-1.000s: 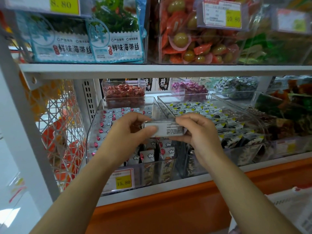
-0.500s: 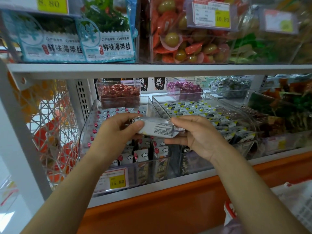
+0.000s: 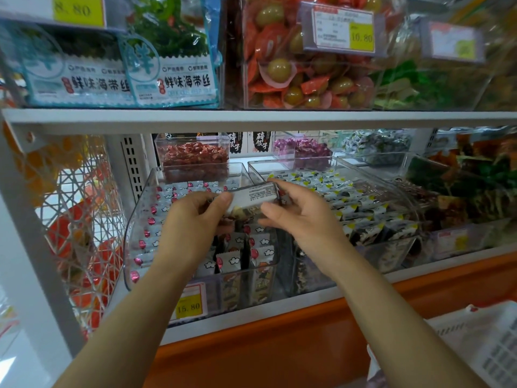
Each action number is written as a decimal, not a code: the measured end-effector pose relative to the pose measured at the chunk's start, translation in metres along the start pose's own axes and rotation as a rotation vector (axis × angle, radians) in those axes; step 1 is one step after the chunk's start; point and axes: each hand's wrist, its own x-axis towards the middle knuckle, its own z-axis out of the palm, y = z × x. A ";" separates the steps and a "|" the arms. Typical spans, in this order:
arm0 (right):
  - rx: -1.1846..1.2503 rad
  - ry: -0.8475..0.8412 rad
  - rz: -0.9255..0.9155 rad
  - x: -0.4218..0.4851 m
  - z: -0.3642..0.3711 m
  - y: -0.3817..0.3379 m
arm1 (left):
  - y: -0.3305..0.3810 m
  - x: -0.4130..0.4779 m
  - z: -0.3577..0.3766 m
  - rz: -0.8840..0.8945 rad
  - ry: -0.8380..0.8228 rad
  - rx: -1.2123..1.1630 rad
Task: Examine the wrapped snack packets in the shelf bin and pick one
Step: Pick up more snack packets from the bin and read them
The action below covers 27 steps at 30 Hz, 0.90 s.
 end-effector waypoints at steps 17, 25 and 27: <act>-0.148 0.461 0.014 0.012 -0.016 0.009 | -0.013 0.008 0.013 0.223 -0.267 0.752; -0.519 0.347 -0.128 0.028 -0.004 0.004 | -0.020 0.011 0.009 0.255 -0.399 0.924; -0.684 0.239 -0.173 0.037 0.001 0.002 | -0.020 0.011 0.005 0.235 -0.443 0.919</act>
